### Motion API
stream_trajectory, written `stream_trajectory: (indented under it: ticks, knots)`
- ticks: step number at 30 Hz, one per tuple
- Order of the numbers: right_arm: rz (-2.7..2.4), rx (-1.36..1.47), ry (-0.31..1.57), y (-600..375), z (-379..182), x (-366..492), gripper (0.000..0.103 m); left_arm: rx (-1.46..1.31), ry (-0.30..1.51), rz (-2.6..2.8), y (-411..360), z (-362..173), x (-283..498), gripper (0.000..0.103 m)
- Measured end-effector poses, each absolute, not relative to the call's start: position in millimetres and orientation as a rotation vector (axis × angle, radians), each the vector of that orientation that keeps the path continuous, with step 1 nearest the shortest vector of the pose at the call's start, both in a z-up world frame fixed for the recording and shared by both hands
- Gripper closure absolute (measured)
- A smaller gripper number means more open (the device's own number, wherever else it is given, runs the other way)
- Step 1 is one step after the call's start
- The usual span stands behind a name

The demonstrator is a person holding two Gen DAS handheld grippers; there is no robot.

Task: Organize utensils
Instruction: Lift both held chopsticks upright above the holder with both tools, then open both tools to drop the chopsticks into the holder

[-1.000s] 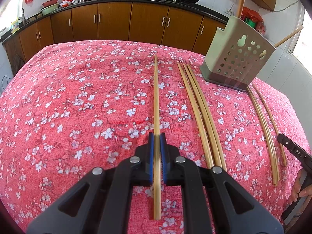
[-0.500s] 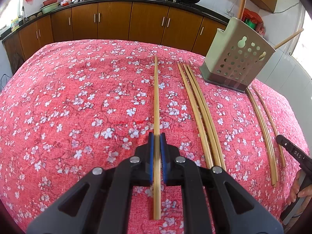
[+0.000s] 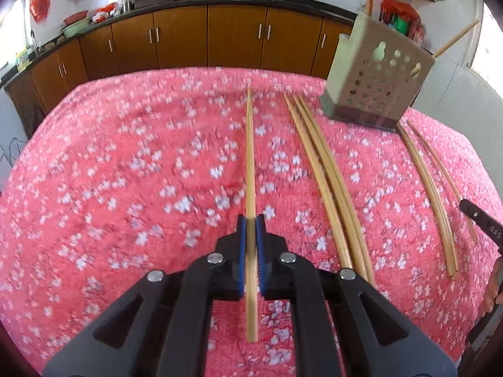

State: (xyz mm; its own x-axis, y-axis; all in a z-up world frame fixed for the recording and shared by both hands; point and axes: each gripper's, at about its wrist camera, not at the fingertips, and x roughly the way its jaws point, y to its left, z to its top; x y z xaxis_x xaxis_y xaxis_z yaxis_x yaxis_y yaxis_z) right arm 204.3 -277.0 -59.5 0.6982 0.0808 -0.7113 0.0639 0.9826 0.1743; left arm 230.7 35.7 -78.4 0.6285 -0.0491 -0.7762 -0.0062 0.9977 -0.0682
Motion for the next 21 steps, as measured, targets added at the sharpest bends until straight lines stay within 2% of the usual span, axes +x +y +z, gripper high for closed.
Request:
stream_trajectory:
  ticks: [11,21]
  knots:
    - [0.007,0.18,0.499,-282,34,184,0.095,-0.089,0.608,-0.035,44,34,215,0.095]
    - [0.075,0.204,0.386,-281,85,184,0.095,-0.083,0.512,-0.095,38,92,213,0.095]
